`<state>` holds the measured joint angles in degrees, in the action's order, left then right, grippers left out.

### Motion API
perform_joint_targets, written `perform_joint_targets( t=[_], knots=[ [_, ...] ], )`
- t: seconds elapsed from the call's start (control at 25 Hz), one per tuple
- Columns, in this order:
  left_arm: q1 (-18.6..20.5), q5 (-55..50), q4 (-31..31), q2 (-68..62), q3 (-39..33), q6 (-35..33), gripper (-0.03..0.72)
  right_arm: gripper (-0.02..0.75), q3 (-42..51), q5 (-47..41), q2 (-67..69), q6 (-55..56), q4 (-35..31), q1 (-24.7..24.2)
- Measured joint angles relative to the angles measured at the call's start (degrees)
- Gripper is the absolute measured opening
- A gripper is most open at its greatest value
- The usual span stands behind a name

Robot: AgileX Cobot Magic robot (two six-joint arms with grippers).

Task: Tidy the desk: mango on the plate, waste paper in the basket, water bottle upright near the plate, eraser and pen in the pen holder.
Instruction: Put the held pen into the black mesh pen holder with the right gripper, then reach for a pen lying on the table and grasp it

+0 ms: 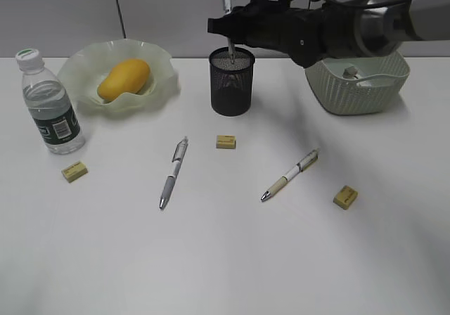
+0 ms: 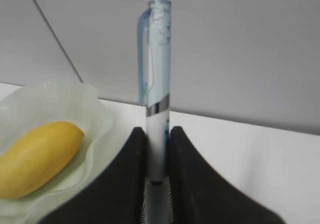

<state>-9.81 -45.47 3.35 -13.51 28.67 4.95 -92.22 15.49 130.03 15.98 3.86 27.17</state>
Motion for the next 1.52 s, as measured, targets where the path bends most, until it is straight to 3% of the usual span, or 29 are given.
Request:
perform_joint_targets(
  t=[0.32, 0.6, 0.84, 1.04, 1.52],
  knots=[
    [0.0, 0.0, 0.0, 0.0, 0.0, 0.0, 0.372, 0.149, 0.0, 0.02, 1.31, 0.0, 0.39, 0.0],
    [0.0, 0.0, 0.0, 0.0, 0.0, 0.0, 0.372, 0.411, 0.0, -0.89, 1.31, 0.0, 1.28, 0.0],
    [0.0, 0.0, 0.0, 0.0, 0.0, 0.0, 0.372, 0.456, 0.0, -6.5, -0.36, 0.0, 1.39, 0.0],
    [0.0, 0.0, 0.0, 0.0, 0.0, 0.0, 0.372, 0.458, 0.0, -18.76, -5.93, 0.0, 1.1, 0.0],
    [0.0, 0.0, 0.0, 0.0, 0.0, 0.0, 0.372, 0.458, 0.0, -64.5, -16.37, -8.06, 1.23, 0.0]
  ],
)
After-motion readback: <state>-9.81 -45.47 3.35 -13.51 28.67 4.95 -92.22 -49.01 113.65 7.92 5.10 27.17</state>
